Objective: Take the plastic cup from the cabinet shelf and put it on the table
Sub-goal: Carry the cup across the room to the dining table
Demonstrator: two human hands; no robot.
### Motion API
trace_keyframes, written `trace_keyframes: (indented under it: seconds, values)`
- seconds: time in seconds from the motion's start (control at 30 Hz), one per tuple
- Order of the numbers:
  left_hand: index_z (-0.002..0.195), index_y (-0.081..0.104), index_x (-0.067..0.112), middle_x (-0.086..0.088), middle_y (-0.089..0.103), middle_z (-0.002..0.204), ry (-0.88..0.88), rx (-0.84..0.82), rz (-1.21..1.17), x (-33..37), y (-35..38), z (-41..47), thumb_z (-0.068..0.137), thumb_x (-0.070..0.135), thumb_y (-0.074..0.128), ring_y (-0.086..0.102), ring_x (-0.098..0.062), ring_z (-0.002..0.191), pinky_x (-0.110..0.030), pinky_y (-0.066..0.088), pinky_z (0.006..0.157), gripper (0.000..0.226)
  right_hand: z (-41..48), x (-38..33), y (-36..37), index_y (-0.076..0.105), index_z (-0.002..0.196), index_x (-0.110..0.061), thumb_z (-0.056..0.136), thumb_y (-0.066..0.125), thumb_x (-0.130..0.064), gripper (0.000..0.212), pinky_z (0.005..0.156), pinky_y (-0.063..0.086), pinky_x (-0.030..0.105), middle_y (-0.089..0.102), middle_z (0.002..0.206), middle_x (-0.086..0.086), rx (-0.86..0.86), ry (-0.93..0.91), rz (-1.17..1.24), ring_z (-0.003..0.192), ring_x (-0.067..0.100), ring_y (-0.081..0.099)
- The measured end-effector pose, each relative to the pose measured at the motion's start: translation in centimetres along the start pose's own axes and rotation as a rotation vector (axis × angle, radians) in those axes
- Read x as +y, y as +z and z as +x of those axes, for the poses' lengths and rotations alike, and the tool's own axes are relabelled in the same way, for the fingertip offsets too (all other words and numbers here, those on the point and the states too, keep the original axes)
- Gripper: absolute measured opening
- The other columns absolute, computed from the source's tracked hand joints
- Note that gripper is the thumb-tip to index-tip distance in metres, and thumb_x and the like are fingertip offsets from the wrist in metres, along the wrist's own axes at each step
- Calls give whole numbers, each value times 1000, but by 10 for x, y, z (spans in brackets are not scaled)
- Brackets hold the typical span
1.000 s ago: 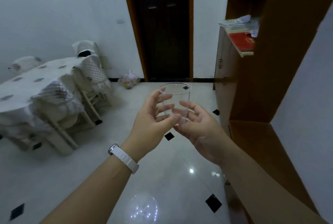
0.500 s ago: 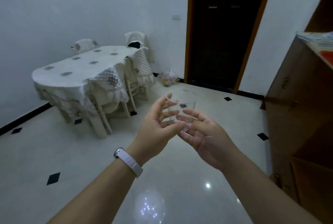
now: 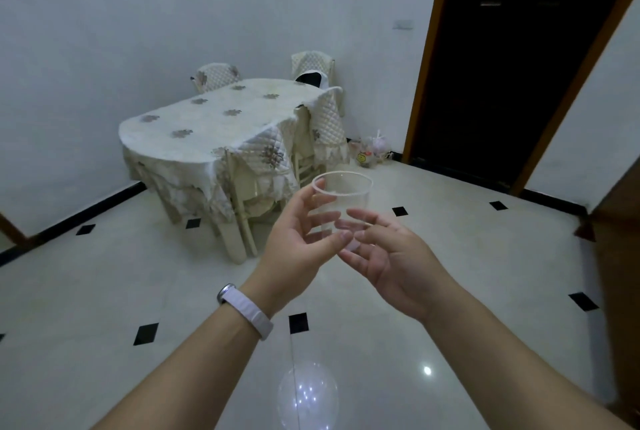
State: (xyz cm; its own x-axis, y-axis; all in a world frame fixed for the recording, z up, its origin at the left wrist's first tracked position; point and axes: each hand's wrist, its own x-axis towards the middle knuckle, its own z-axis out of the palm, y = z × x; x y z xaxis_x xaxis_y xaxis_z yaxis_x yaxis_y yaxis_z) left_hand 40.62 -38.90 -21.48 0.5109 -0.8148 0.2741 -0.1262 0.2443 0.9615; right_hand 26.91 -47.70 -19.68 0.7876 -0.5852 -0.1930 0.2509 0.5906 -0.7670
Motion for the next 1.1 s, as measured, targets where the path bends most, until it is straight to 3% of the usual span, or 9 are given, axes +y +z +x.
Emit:
trace_keyframes:
  seconds: [0.17, 0.33, 0.47, 0.63, 0.73, 0.9, 1.1]
  values:
    - [134, 49, 28, -9, 58, 131, -31, 44, 14, -27, -10, 51, 68, 18, 81, 61, -28, 115, -59, 50, 95, 74, 65, -8, -11, 54, 125, 0, 88, 48, 11, 39, 89, 55, 39, 61, 117, 21, -6, 48, 0, 101, 31, 63]
    - [137, 47, 25, -12, 57, 132, -42, 66, 54, -59, -8, 119, 71, 13, 79, 60, -31, 116, -56, 50, 96, 74, 144, -24, -38, 55, 122, 0, 87, 49, 11, 37, 105, 44, 51, 60, 117, 23, -32, 90, 16, 104, 34, 61]
    - [137, 46, 23, -14, 56, 133, -62, 116, 50, -74, -3, 179, 70, 11, 79, 60, -33, 117, -54, 51, 96, 75, 208, -51, -50, 58, 113, -4, 80, 55, 7, 35, 94, 50, 42, 61, 117, 23, -77, 122, 27, 101, 33, 61]
    - [137, 45, 20, -17, 57, 132, -39, 170, 72, -76, -5, 240, 73, 1, 74, 62, -28, 115, -40, 54, 90, 73, 273, -82, -53, 57, 116, -3, 82, 53, 11, 37, 85, 54, 36, 61, 115, 22, -172, 157, 43, 95, 30, 64]
    - [138, 43, 17, -14, 56, 133, -41, 206, 85, -76, -14, 264, 73, 2, 74, 62, -28, 116, -46, 53, 93, 73, 303, -92, -46, 55, 119, -1, 85, 48, 13, 37, 76, 58, 32, 59, 115, 21, -219, 172, 27, 98, 31, 63]
    - [127, 52, 33, -9, 60, 128, -34, 263, 112, -84, -40, 287, 73, 2, 75, 63, -26, 113, -44, 54, 92, 67, 341, -88, -34, 56, 119, -1, 87, 47, 12, 36, 72, 59, 31, 66, 106, 20, -268, 216, 59, 85, 25, 71]
    - [127, 50, 32, -4, 61, 128, -43, 341, 100, -103, -98, 308, 72, 2, 74, 64, -24, 111, -35, 56, 86, 67, 397, -56, 2, 56, 118, -1, 88, 45, 11, 34, 77, 58, 32, 69, 96, 16, -270, 260, 26, 79, 21, 72]
